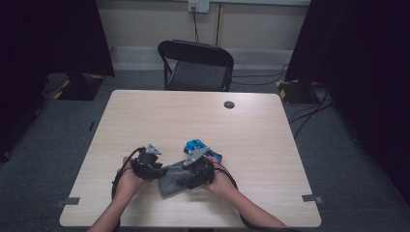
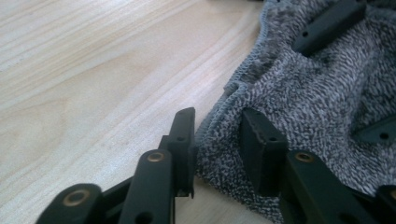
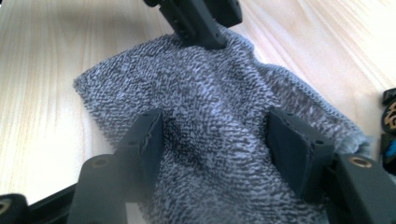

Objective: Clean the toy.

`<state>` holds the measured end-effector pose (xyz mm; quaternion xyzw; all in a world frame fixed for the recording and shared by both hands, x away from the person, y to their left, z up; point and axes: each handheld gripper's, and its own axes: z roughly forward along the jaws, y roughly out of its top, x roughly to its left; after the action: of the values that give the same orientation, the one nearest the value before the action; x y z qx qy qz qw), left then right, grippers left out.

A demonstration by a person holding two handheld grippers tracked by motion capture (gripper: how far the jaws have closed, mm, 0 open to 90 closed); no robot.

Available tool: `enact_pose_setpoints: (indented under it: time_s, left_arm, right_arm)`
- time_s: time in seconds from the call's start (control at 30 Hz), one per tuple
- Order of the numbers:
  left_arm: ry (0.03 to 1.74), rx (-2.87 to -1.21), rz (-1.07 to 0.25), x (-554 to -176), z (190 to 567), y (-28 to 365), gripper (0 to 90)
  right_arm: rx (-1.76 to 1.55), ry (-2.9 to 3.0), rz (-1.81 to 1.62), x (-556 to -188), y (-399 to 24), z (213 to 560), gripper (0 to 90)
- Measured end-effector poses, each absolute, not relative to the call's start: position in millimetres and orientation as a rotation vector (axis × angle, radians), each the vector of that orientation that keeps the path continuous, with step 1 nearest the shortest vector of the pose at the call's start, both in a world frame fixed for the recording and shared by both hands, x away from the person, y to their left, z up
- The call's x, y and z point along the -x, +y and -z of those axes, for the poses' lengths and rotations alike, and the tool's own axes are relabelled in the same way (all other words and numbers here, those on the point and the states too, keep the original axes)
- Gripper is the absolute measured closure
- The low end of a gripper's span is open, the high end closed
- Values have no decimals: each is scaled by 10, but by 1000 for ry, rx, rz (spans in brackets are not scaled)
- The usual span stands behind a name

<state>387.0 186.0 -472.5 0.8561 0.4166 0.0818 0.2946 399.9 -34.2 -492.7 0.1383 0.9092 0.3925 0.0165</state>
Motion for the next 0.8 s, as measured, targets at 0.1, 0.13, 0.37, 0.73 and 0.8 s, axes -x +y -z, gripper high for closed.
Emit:
enact_pose_setpoints:
  time_s: [0.1,0.13,0.37,0.73,0.8]
  left_arm:
    - [1113,-2267,-242,-3867,4719,1856,595]
    - [1113,-2267,-242,-3867,4719,1856,562]
    - [1042,-2174,-286,-3854,4545,1871,337]
    - [1000,-2069,-280,-3876,4336,2002,206]
    - [1002,-2069,-286,-3881,4325,2014,203]
  right_arm:
    - [-442,2813,-1199,-3954,-343,4935,386]
    - [-442,2813,-1199,-3954,-343,4935,386]
    - [-533,2815,-1124,-3934,-307,4885,662]
    - [-612,2821,-1180,-3909,-380,4692,764]
    - [-608,2822,-1168,-3901,-389,4617,765]
